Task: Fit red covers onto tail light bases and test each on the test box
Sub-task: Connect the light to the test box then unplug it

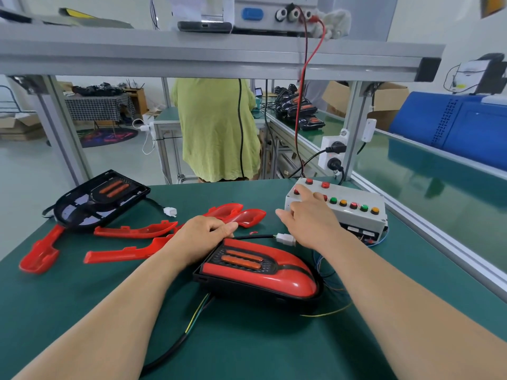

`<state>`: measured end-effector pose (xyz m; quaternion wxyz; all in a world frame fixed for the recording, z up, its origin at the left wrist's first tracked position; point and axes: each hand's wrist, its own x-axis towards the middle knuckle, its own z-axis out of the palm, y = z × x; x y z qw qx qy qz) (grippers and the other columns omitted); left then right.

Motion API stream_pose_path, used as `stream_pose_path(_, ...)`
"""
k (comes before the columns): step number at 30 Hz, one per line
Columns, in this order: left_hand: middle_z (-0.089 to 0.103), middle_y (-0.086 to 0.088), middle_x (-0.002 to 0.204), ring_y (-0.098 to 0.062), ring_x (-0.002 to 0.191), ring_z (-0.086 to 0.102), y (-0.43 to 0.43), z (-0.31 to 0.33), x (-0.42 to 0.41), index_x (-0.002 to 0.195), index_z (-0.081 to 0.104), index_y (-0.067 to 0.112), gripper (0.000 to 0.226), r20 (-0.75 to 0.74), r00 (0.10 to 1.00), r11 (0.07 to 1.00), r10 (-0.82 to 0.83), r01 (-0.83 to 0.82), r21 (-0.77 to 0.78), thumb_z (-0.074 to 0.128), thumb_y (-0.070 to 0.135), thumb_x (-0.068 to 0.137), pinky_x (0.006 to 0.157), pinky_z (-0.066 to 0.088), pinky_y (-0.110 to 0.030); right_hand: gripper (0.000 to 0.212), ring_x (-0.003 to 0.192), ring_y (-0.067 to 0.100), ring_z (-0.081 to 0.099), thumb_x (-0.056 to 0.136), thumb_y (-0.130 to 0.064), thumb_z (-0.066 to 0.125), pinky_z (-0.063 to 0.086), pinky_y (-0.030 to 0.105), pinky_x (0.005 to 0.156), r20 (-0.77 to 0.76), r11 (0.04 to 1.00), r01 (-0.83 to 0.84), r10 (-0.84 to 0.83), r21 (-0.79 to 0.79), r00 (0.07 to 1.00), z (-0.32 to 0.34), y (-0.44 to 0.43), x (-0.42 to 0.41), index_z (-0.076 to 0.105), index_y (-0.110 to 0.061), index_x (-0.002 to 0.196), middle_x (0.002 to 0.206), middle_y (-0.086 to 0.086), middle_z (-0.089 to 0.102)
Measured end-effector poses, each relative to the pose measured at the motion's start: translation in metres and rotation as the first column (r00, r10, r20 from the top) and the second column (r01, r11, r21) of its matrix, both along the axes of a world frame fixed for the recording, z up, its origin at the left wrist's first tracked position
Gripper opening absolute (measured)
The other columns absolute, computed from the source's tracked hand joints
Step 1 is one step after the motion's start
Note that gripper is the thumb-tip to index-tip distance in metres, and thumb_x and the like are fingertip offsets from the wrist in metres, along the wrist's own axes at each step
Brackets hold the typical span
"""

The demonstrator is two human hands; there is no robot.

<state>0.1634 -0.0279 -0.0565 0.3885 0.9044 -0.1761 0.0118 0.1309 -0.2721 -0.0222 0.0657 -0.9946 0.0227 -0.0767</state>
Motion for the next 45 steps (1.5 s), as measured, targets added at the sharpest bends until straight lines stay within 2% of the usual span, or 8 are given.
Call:
stream_pose_path(5, 0.072, 0.001, 0.080, -0.014, 0.080, 0.066, 0.000, 0.000, 0.000, 0.079, 0.076, 0.018, 0.042, 0.000, 1.000, 1.000, -0.015, 0.015, 0.005, 0.056, 0.053, 0.094, 0.079, 0.051, -0.033, 0.067, 0.142, 0.028, 0.025, 0.100, -0.057, 0.032, 0.031, 0.044, 0.113, -0.055, 1.000, 0.011, -0.011, -0.005, 0.998, 0.000, 0.001, 0.007, 0.066, -0.005, 0.125, 0.161, 0.001, 0.018)
stream_pose_path(9, 0.072, 0.006, 0.078, -0.005, 0.075, 0.065, 0.000, 0.001, 0.000, 0.077, 0.076, 0.023, 0.039, 0.003, 1.000, 1.000, -0.012, 0.012, 0.004, 0.057, 0.051, 0.094, 0.079, 0.051, -0.032, 0.068, 0.137, 0.025, 0.036, 0.100, -0.058, 0.032, 0.037, 0.040, 0.106, -0.063, 1.000, 0.004, -0.003, 0.014, 0.998, 0.000, -0.001, 0.010, 0.069, -0.004, 0.118, 0.162, -0.002, 0.016)
stream_pose_path(12, 0.072, 0.000, 0.080, -0.011, 0.076, 0.065, -0.001, 0.001, 0.000, 0.079, 0.075, 0.017, 0.043, 0.009, 1.000, 0.999, -0.015, 0.015, 0.029, 0.056, 0.052, 0.094, 0.079, 0.051, -0.034, 0.067, 0.135, 0.025, 0.039, 0.100, -0.058, 0.032, 0.039, 0.040, 0.104, -0.078, 1.000, 0.007, -0.005, 0.029, 0.997, -0.001, -0.002, 0.010, 0.070, -0.004, 0.116, 0.163, -0.004, 0.011)
stream_pose_path(18, 0.073, 0.001, 0.082, -0.013, 0.083, 0.067, 0.000, 0.001, 0.000, 0.078, 0.076, 0.020, 0.042, -0.004, 1.000, 1.000, -0.022, 0.022, 0.019, 0.056, 0.053, 0.094, 0.082, 0.050, -0.031, 0.063, 0.140, 0.029, 0.030, 0.101, -0.057, 0.032, 0.035, 0.043, 0.110, -0.098, 1.000, -0.005, 0.005, 0.004, 0.995, -0.002, -0.001, 0.005, 0.072, -0.009, 0.111, 0.164, -0.002, 0.010)
stream_pose_path(21, 0.074, 0.001, 0.082, -0.013, 0.087, 0.068, 0.001, -0.001, 0.000, 0.076, 0.077, 0.027, 0.037, -0.012, 1.000, 1.000, -0.009, 0.009, -0.009, 0.059, 0.054, 0.092, 0.084, 0.050, -0.029, 0.055, 0.138, 0.031, 0.029, 0.101, -0.053, 0.036, 0.030, 0.042, 0.111, 0.015, 0.999, 0.015, -0.015, 0.033, 1.000, -0.004, 0.001, 0.000, 0.073, -0.012, 0.100, 0.160, 0.005, 0.026)
stream_pose_path(26, 0.074, 0.000, 0.083, -0.015, 0.087, 0.068, 0.001, -0.001, 0.000, 0.075, 0.076, 0.026, 0.038, -0.023, 1.000, 1.000, -0.009, 0.009, -0.017, 0.059, 0.056, 0.091, 0.086, 0.050, -0.032, 0.049, 0.133, 0.028, 0.030, 0.099, -0.048, 0.040, 0.032, 0.043, 0.107, 0.290, 0.990, 0.128, -0.141, 0.063, 0.947, -0.018, -0.008, -0.009, 0.056, -0.018, 0.134, 0.147, 0.002, 0.042)
stream_pose_path(34, 0.074, 0.005, 0.089, -0.007, 0.092, 0.067, 0.000, 0.000, -0.001, 0.076, 0.077, 0.027, 0.036, -0.033, 0.999, 1.000, -0.004, 0.003, -0.020, 0.059, 0.055, 0.091, 0.086, 0.048, -0.026, 0.053, 0.151, 0.029, -0.006, 0.100, -0.050, 0.038, 0.001, 0.060, 0.117, 0.248, 0.960, 0.270, -0.281, 0.078, 0.927, -0.033, -0.032, -0.013, 0.038, -0.026, 0.147, 0.164, 0.005, 0.005)
stream_pose_path(45, 0.074, 0.013, 0.090, 0.002, 0.090, 0.065, 0.002, -0.003, 0.003, 0.076, 0.075, 0.040, 0.029, -0.028, 1.000, 1.000, -0.005, 0.005, 0.000, 0.059, 0.059, 0.089, 0.080, 0.045, -0.016, 0.053, 0.151, 0.028, -0.012, 0.100, -0.055, 0.032, -0.006, 0.069, 0.112, 0.155, 0.954, 0.291, -0.300, 0.075, 0.941, -0.029, -0.039, -0.004, 0.036, -0.033, 0.148, 0.166, 0.002, -0.003)
